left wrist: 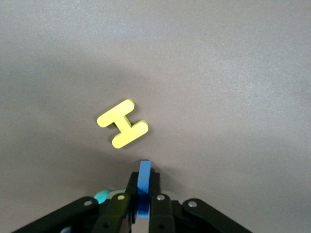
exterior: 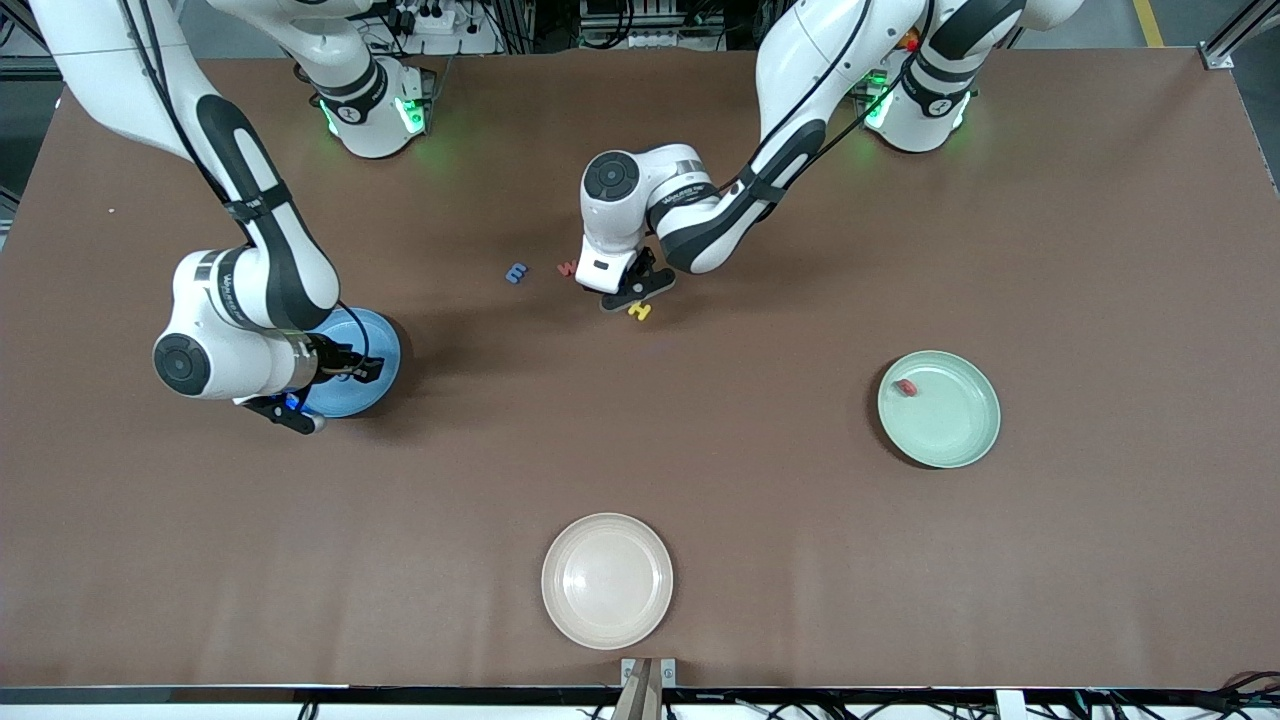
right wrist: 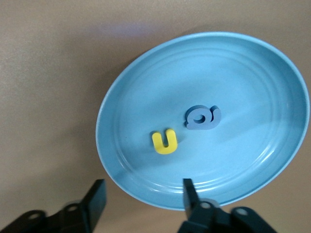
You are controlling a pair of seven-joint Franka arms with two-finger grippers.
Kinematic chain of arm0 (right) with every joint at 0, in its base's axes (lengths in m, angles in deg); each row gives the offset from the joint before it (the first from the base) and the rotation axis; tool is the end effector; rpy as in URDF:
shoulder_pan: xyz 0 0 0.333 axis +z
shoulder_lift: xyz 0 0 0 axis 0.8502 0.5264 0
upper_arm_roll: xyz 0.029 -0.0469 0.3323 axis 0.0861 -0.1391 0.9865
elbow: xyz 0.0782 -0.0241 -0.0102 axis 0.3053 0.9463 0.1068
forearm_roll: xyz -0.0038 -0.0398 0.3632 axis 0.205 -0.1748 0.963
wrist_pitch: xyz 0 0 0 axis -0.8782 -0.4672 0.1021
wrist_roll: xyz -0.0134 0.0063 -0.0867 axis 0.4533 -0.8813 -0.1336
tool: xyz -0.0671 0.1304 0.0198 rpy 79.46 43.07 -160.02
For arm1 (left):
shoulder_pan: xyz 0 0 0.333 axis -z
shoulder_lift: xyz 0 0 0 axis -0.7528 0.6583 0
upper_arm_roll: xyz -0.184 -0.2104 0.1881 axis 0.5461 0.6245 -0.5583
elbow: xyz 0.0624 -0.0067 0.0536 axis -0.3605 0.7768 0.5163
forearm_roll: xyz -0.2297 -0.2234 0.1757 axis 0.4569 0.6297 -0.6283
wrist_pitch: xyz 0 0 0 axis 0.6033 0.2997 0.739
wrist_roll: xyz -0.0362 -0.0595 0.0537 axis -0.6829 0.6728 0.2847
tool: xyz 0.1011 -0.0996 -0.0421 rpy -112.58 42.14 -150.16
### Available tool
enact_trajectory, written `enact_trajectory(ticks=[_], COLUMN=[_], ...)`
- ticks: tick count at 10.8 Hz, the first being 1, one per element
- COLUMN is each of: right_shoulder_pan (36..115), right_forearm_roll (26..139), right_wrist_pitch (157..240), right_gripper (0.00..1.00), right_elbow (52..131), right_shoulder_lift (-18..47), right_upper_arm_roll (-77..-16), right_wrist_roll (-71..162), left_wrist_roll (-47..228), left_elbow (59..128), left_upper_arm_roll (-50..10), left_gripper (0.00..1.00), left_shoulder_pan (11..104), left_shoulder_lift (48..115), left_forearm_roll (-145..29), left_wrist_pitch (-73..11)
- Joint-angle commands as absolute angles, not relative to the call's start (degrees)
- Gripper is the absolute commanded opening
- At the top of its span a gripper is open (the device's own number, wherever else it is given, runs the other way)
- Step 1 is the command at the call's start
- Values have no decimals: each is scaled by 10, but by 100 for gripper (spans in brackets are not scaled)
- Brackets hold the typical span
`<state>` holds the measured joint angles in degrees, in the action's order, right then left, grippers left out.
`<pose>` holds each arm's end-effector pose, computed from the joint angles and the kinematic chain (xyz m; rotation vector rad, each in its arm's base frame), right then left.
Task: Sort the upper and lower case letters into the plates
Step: 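Drop the yellow 'u' onto the blue plate with the right gripper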
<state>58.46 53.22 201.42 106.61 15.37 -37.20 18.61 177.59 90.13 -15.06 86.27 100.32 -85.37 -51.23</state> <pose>0.5428 0.0471 0.2235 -2.9777 0.6063 0.5784 0.3595 -0.5671 0.1723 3.0350 0.6735 -0.0834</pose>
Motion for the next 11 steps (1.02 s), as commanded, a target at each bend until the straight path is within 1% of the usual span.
enact_trajectory(ticks=[1, 3, 5, 7, 9, 11], right_shoulder_pan=[587, 595, 607, 619, 638, 640], right_forearm_roll=[526, 528, 533, 534, 534, 540], right_wrist_pitch=[2008, 1983, 1953, 1940, 1946, 1946], right_gripper=[92, 88, 83, 75, 74, 74], right_elbow=[1061, 1057, 1044, 1037, 1036, 1040], right_shoulder_lift=[142, 117, 101, 90, 90, 90], right_upper_arm_roll=[-373, -368, -366, -349, -315, -277], right_wrist_roll=[218, 208, 207, 170, 77, 21], left_wrist_roll=[1788, 1787, 1787, 1777, 1731, 1671], left_elbow=[883, 883, 882, 868, 847, 847], left_upper_arm_roll=[-157, -157, -157, -157, -154, -152], left_gripper=[13, 6, 5, 3, 2, 2], left_shoulder_pan=[873, 870, 861, 857, 836, 803], left_shoulder_lift=[1015, 1012, 1004, 997, 984, 967], left_forearm_roll=[-871, -871, -870, -871, -867, -867], left_wrist_pitch=[-506, -506, -492, -446, -373, -345])
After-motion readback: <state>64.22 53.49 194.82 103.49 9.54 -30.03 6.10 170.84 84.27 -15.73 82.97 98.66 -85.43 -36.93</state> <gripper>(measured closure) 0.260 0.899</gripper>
